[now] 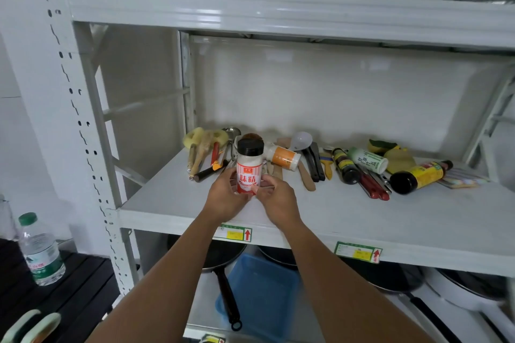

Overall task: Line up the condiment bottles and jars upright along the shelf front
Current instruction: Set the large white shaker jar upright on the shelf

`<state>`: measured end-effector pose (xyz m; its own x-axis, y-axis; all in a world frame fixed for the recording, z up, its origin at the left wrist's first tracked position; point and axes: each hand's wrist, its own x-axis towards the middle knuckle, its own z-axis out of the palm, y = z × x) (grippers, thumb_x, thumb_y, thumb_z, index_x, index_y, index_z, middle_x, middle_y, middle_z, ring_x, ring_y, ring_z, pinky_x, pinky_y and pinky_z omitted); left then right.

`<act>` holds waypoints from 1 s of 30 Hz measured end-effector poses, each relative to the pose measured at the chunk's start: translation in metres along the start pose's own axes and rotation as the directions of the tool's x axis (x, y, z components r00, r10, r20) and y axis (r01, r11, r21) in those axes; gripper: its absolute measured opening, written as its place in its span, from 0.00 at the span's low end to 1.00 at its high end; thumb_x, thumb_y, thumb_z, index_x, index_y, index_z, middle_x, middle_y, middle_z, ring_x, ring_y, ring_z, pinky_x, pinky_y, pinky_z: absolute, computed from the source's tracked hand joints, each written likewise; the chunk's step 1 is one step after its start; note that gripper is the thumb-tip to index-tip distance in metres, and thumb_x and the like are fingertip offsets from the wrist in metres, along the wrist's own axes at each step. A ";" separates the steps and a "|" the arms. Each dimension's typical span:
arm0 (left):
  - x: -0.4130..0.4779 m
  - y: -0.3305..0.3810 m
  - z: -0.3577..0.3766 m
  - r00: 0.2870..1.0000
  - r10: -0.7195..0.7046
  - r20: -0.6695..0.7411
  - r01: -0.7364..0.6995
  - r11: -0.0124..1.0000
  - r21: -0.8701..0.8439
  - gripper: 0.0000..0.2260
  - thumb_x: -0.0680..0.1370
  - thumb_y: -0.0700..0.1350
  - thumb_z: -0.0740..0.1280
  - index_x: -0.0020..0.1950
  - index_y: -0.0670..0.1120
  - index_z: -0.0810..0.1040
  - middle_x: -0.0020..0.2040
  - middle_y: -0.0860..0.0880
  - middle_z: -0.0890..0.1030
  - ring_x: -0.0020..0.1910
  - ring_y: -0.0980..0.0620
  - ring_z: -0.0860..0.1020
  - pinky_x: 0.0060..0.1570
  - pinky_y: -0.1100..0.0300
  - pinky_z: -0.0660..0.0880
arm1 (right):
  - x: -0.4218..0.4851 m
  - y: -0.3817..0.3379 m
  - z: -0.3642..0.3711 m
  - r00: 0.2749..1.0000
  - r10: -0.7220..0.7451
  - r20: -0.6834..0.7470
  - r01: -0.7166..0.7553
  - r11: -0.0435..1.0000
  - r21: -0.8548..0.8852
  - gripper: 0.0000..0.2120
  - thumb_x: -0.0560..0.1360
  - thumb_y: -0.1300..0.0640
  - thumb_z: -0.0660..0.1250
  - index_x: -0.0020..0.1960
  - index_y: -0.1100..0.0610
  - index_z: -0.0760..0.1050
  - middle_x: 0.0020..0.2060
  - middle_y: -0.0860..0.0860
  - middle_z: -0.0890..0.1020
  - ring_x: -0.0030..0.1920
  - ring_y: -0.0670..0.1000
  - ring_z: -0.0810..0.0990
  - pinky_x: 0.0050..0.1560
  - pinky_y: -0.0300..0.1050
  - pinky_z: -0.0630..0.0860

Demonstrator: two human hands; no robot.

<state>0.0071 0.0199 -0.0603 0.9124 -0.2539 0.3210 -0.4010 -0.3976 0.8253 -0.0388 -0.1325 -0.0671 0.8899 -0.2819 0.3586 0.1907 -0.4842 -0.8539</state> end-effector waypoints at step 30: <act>0.012 -0.014 0.019 0.991 0.111 -0.068 -0.117 0.989 -0.088 0.36 0.74 0.48 0.77 0.77 0.55 0.64 0.70 0.56 0.74 0.63 0.61 0.71 0.58 0.69 0.67 | 0.151 0.042 -0.044 0.988 -0.154 0.026 0.104 0.520 -0.848 0.22 0.74 0.42 0.70 0.63 0.52 0.76 0.54 0.52 0.84 0.56 0.58 0.82 0.54 0.52 0.72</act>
<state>0.0218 0.0055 -0.0769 0.8655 -0.2361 0.4418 -0.4965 -0.2861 0.8195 0.0856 -0.2319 -0.0317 0.8604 -0.1821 0.4760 -0.1598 -0.9833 -0.0874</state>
